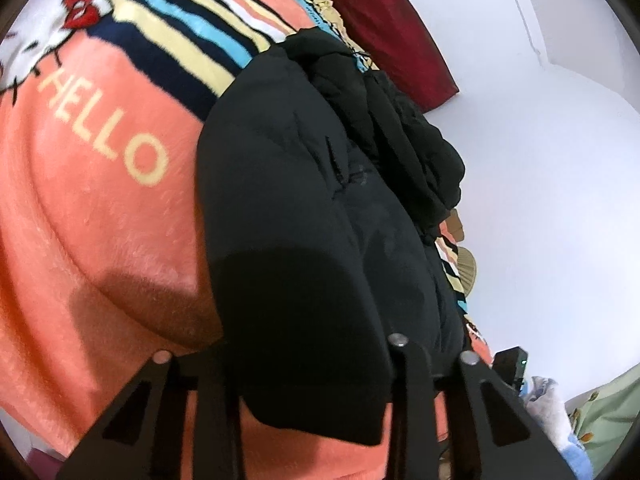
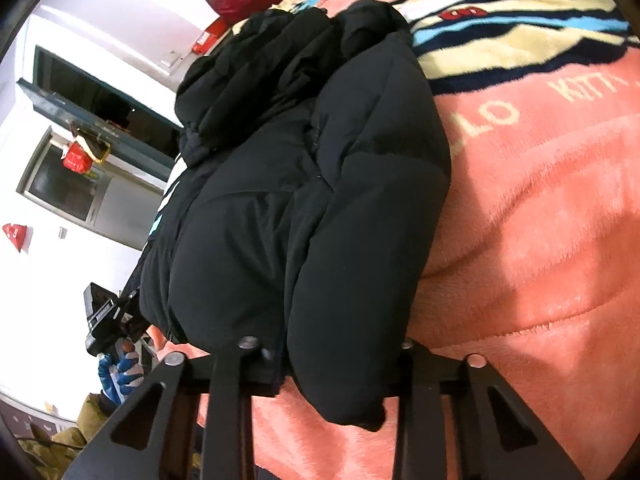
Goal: Fold large clothes
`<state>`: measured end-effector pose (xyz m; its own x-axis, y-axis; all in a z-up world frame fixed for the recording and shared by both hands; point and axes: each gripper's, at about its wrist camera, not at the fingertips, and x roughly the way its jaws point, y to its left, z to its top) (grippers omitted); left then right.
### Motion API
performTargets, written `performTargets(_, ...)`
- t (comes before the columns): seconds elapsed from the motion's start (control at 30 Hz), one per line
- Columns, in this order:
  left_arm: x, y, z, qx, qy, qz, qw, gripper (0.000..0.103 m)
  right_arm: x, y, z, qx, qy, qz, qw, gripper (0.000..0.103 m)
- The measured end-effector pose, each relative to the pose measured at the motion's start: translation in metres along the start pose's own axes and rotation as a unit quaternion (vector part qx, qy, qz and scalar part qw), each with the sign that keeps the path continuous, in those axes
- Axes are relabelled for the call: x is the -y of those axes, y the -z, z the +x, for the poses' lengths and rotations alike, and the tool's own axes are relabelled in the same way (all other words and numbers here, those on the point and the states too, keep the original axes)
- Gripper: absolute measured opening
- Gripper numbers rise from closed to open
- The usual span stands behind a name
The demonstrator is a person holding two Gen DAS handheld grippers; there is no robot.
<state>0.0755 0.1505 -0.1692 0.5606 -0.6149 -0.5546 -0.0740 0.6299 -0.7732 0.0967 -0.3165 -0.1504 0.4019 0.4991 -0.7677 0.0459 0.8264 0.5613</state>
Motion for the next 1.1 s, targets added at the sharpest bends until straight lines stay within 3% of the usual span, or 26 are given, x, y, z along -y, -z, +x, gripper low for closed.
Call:
performTargets(0.13, 0.015, -0.007, -0.007, 0.009, -0.003, 0.021, 0.9997, 0.018, -0.014, -0.005, -0.015, 0.04, -0.016, -0.024, 0.999, 0.018)
performTargets(0.23, 0.03, -0.021, -0.017, 0.023, 0.018, 0.027, 0.9992, 0.017, -0.021, -0.012, -0.028, 0.067, -0.038, -0.022, 0.997, 0.018)
performTargets(0.5, 0.095, -0.082, -0.03, 0.05, 0.052, 0.084, 0.9939, 0.017, -0.025, -0.055, -0.054, 0.13, -0.109, 0.032, 0.985, 0.018)
performTargets(0.63, 0.122, -0.122, -0.029, 0.064, 0.081, 0.081, 0.9914, 0.017, -0.029, -0.101, -0.062, 0.153, -0.143, 0.063, 0.976, 0.018)
performTargets(0.8, 0.144, -0.18, -0.012, 0.079, 0.11, 0.043, 0.9898, 0.017, -0.033, -0.155, -0.066, 0.18, -0.161, 0.095, 0.966, 0.018)
performTargets(1.1, 0.161, -0.286, 0.067, 0.081, 0.079, -0.005, 0.9936, 0.017, -0.031, -0.274, -0.02, 0.211, -0.137, 0.17, 0.953, 0.02)
